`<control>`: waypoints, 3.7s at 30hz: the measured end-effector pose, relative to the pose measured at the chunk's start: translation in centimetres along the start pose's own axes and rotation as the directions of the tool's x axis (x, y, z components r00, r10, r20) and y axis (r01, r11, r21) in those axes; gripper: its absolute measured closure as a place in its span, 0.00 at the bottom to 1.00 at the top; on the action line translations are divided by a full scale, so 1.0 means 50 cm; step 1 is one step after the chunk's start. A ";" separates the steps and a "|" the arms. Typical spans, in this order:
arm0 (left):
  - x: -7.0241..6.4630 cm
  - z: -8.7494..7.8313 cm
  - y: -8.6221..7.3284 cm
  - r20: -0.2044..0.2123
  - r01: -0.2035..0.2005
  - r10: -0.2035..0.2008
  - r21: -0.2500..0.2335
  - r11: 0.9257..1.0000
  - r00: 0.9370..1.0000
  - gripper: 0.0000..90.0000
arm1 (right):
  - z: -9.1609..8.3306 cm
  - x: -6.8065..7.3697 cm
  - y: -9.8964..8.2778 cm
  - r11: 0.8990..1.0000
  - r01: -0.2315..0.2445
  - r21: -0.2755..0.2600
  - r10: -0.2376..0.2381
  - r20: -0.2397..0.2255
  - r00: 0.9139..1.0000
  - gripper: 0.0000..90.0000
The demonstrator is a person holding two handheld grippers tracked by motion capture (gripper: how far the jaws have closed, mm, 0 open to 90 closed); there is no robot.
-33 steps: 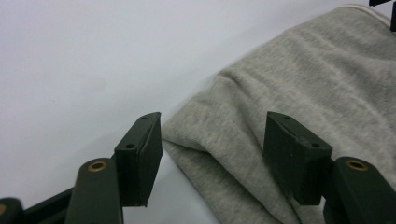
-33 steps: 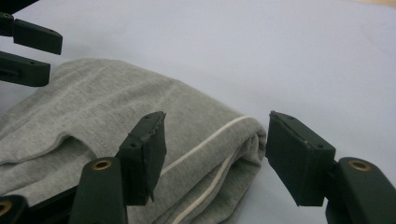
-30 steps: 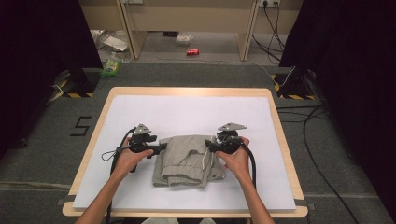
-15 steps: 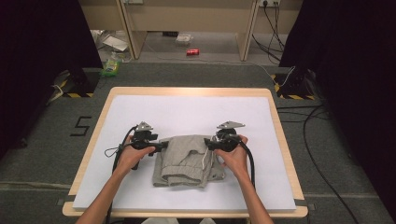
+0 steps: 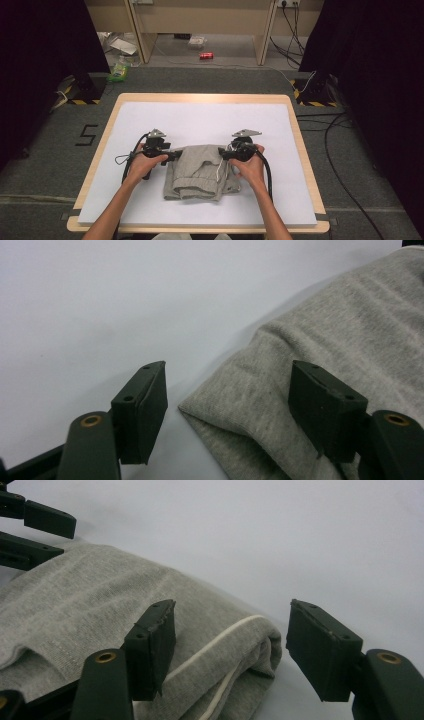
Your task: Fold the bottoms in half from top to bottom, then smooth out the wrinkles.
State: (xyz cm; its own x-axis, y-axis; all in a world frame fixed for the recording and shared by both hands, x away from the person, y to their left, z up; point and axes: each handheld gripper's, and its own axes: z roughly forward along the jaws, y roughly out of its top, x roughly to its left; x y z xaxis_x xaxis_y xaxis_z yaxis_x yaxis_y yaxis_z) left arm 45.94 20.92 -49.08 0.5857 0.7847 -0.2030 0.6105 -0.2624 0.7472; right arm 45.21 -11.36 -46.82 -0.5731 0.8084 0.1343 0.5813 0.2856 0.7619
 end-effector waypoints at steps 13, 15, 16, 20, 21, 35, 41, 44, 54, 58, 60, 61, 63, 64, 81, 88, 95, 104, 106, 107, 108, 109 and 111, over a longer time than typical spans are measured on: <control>-0.009 0.014 -0.003 -0.032 -0.061 0.062 0.020 0.998 0.998 0.34 | 0.011 -0.007 -0.004 1.000 -0.009 0.022 0.009 0.003 1.000 0.41; -0.013 0.016 -0.004 -0.047 -0.088 0.089 0.024 0.996 0.995 0.35 | 0.015 -0.008 -0.007 1.000 -0.001 0.029 0.001 0.002 1.000 0.43; -0.015 0.016 -0.004 -0.056 -0.093 0.094 0.021 0.995 0.994 0.35 | 0.018 -0.008 -0.008 0.999 0.001 0.036 -0.001 0.000 1.000 0.43; -0.017 0.017 -0.007 -0.061 -0.105 0.105 0.014 0.994 0.993 0.36 | 0.031 -0.010 -0.014 0.999 -0.006 0.054 0.006 -0.006 1.000 0.44; -0.017 0.017 -0.008 -0.059 -0.107 0.107 0.012 0.994 0.992 0.37 | 0.035 -0.011 -0.016 0.999 -0.006 0.054 0.007 -0.011 1.000 0.45; -0.017 0.011 -0.015 0.006 -0.111 0.111 -0.018 0.994 0.994 0.75 | 0.035 -0.014 -0.023 0.999 -0.009 0.045 0.010 -0.018 1.000 0.61; -0.021 0.012 -0.016 0.003 -0.129 0.129 -0.030 0.991 0.992 0.84 | 0.031 -0.007 -0.022 0.999 0.027 0.034 -0.027 0.003 1.000 0.76; -0.020 0.013 -0.015 0.001 -0.131 0.131 -0.036 0.991 0.991 0.86 | 0.028 -0.006 -0.020 0.999 0.040 0.024 -0.040 0.006 0.999 0.78; 0.001 0.031 0.020 -0.028 -0.126 0.125 -0.041 0.991 0.992 0.87 | 0.037 -0.024 0.002 1.000 0.023 -0.014 -0.023 0.023 0.999 0.80; 0.016 0.036 0.042 -0.052 -0.129 0.127 -0.034 0.991 0.991 0.87 | 0.048 -0.030 0.030 1.000 0.020 -0.023 -0.019 0.030 0.999 0.79; 0.025 0.042 0.050 -0.053 -0.124 0.122 -0.033 0.992 0.991 0.87 | 0.056 -0.033 0.044 1.000 0.018 -0.020 -0.018 0.039 0.999 0.79; 0.029 0.044 0.052 -0.055 -0.123 0.121 -0.031 0.992 0.991 0.87 | 0.060 -0.036 0.049 1.000 0.020 -0.017 -0.020 0.042 0.999 0.79; 0.038 0.049 0.058 -0.054 -0.116 0.115 -0.021 0.993 0.992 0.87 | 0.068 -0.039 0.057 1.000 0.010 -0.022 -0.009 0.044 0.999 0.79; 0.039 0.051 0.060 -0.055 -0.118 0.116 -0.022 0.993 0.992 0.87 | 0.072 -0.041 0.059 1.000 0.006 -0.018 -0.005 0.047 0.999 0.79; 0.068 0.081 0.098 -0.130 -0.147 0.147 0.011 0.989 0.981 0.87 | 0.115 -0.063 0.089 1.000 -0.003 -0.013 0.004 0.097 0.995 0.79; 0.078 0.083 0.094 -0.140 -0.136 0.137 0.014 0.991 0.981 0.88 | 0.127 -0.067 0.085 1.000 -0.014 0.000 0.014 0.111 0.994 0.77; 0.083 0.082 0.095 -0.170 -0.101 0.099 -0.004 0.995 0.980 0.80 | 0.122 -0.072 0.087 0.999 -0.051 0.001 0.050 0.136 0.989 0.62; 0.091 0.070 0.098 -0.168 -0.018 0.014 -0.024 1.000 0.986 0.66 | 0.095 -0.078 0.096 0.999 -0.041 -0.015 0.043 0.175 0.984 0.52; 0.092 0.058 0.101 -0.165 -0.001 -0.003 -0.024 1.000 0.986 0.64 | 0.088 -0.075 0.098 0.999 -0.040 -0.019 0.043 0.167 0.985 0.50; 0.093 0.053 0.102 -0.168 -0.003 0.000 -0.021 1.000 0.986 0.62 | 0.084 -0.075 0.099 0.999 -0.041 -0.020 0.044 0.168 0.985 0.49; 0.094 0.047 0.103 -0.172 0.001 -0.004 -0.018 1.000 0.985 0.61 | 0.081 -0.075 0.100 0.999 -0.041 -0.024 0.045 0.169 0.985 0.48; 0.096 0.042 0.104 -0.168 0.009 -0.012 -0.018 1.000 0.986 0.59 | 0.077 -0.077 0.101 0.999 -0.044 -0.030 0.048 0.168 0.985 0.48; 0.097 0.032 0.103 -0.152 0.027 -0.030 -0.020 0.999 0.988 0.55 | 0.068 -0.080 0.103 0.998 -0.051 -0.039 0.057 0.164 0.985 0.46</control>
State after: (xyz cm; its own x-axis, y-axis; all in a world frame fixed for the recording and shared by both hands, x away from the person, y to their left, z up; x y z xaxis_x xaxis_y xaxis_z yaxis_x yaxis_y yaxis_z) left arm 52.80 22.48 -47.22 0.4795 0.8683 -0.1268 0.6154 -0.2298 0.7540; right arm 52.46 -11.39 -45.59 -0.4363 0.8969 0.0714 0.5869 0.2235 0.7782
